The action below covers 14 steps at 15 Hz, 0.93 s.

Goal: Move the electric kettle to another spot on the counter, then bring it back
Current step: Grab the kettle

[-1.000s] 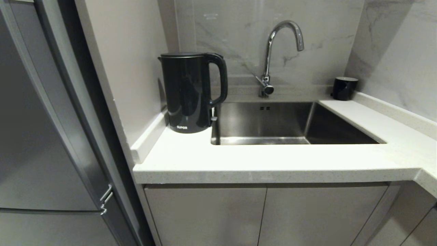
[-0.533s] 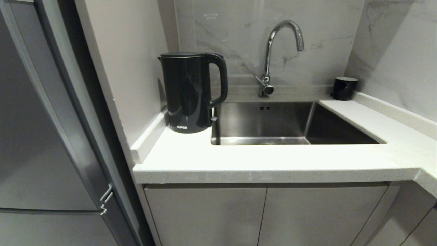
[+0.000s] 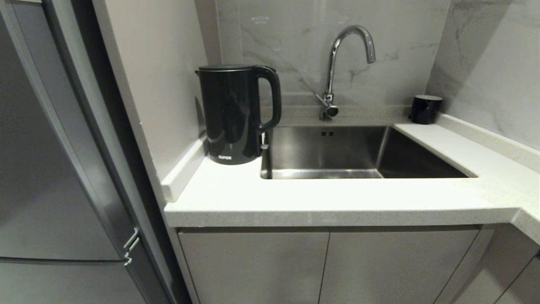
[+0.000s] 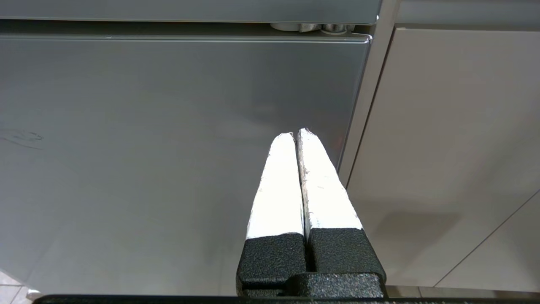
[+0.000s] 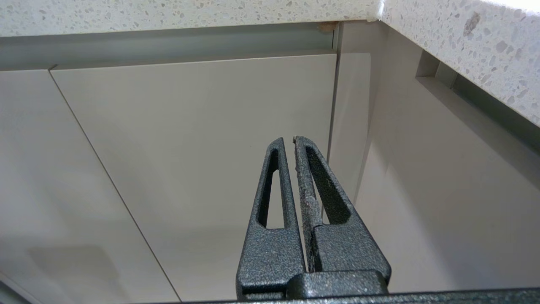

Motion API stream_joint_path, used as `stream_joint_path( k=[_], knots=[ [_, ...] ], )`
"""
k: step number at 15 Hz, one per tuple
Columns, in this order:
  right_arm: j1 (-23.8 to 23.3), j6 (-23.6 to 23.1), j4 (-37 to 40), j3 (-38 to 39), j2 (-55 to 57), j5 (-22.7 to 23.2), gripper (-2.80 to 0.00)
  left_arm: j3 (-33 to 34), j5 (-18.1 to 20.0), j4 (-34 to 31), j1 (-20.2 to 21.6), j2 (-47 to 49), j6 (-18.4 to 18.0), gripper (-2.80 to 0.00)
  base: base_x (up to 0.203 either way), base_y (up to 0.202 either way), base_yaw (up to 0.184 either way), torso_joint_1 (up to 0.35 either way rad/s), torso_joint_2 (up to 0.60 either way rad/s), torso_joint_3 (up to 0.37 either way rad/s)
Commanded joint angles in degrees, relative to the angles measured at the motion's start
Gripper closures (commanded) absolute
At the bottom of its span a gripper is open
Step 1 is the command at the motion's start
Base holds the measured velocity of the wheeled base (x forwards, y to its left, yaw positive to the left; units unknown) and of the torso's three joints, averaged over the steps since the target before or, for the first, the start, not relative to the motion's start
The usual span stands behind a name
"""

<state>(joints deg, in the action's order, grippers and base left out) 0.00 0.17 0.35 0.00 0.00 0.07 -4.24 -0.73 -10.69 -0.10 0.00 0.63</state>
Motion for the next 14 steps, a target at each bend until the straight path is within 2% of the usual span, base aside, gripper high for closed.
stream_joint_path(
  k=[1,14],
  knots=[
    [0.0,0.01,0.0,0.0,0.09,0.01,0.0,0.02,0.03,-0.05,0.1,0.09,0.07,0.0,0.0,0.0,0.0,0.0,0.0,0.0],
    [0.0,0.01,0.0,0.0,0.09,0.01,0.0,0.02,-0.06,-0.03,0.1,0.0,0.06,0.0,0.0,0.0,0.0,0.0,0.0,0.0]
  ],
)
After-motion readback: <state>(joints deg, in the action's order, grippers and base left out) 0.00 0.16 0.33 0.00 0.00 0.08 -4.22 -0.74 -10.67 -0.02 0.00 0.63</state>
